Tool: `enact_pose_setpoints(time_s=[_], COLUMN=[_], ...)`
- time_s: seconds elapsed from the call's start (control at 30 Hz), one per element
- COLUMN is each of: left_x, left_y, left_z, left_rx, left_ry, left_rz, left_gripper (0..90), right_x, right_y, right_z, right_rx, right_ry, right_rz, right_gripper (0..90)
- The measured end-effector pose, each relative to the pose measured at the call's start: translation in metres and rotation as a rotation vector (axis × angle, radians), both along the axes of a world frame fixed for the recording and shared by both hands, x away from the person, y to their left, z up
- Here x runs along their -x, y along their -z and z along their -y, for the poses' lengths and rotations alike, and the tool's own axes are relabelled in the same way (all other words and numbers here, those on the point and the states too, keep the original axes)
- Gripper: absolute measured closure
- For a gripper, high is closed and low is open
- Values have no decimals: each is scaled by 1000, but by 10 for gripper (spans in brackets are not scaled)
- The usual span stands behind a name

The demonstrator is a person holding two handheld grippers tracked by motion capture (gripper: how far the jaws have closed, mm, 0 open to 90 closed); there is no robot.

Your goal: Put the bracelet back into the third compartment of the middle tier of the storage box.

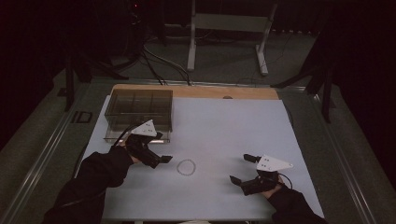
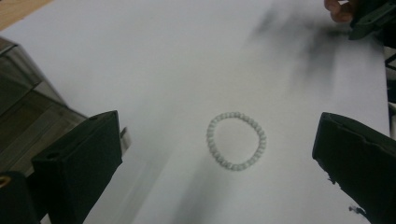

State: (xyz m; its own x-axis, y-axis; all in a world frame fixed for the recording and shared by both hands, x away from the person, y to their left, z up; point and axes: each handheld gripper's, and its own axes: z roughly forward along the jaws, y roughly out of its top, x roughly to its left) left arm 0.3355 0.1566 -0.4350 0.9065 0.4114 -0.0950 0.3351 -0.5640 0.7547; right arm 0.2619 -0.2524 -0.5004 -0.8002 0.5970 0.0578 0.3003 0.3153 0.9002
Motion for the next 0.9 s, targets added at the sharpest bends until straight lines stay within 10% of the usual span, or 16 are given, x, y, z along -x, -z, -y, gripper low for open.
enact_pose_setpoints(time_s=[0.9], left_x=[21], left_y=[12], left_z=[40], left_rx=[67], left_ry=[-26], left_rz=[-25], left_gripper=[30], right_x=[0], right_y=[0], right_z=[-1], right_rx=[4], right_ry=[-2], right_rz=[2], right_gripper=[20])
